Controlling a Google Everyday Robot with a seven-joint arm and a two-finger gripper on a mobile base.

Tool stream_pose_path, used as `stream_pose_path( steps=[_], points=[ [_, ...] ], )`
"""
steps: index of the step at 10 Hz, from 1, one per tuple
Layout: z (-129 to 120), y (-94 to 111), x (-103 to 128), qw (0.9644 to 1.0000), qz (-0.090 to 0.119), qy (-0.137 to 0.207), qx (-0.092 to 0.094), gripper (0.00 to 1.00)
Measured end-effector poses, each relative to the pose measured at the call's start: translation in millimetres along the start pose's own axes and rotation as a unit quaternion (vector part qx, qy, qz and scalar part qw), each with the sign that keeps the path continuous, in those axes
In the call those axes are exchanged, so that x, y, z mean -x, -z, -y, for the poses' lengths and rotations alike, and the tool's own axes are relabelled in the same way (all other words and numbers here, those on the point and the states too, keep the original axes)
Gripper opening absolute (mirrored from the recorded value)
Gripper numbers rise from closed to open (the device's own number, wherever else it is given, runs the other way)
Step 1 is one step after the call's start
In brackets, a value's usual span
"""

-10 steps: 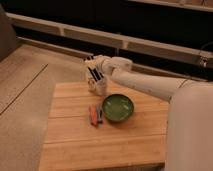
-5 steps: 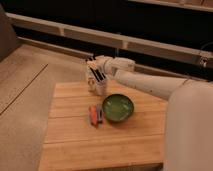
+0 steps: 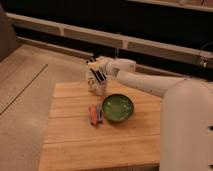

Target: Place the eraser in the ceramic cup

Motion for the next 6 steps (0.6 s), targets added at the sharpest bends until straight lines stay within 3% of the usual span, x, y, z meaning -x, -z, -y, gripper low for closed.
stream_pose_path(
  steps=[6],
  points=[
    [-6, -24, -15, 0.9990, 0.009, -0.013, 0.043, 0.73]
  ],
)
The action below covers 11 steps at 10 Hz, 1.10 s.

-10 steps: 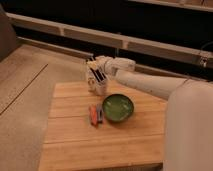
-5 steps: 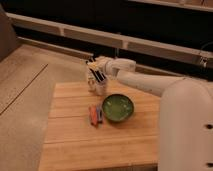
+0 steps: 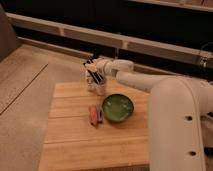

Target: Place the eraser in the ceramic cup

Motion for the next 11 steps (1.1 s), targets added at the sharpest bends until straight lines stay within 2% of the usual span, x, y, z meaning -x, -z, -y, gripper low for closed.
stream_pose_path(
  steps=[1, 2, 7, 11],
  points=[
    [-0.5, -2.7, 0.1, 1.0000, 0.002, -0.002, 0.005, 0.79],
    [1.8, -2.4, 1.7, 1.0000, 0.005, -0.004, 0.006, 0.80],
    [7.1, 3.9, 7.2, 0.9999, 0.011, -0.007, 0.004, 0.80],
    [1.9, 5.6, 6.5, 1.0000, 0.006, -0.007, 0.004, 0.80]
  ],
)
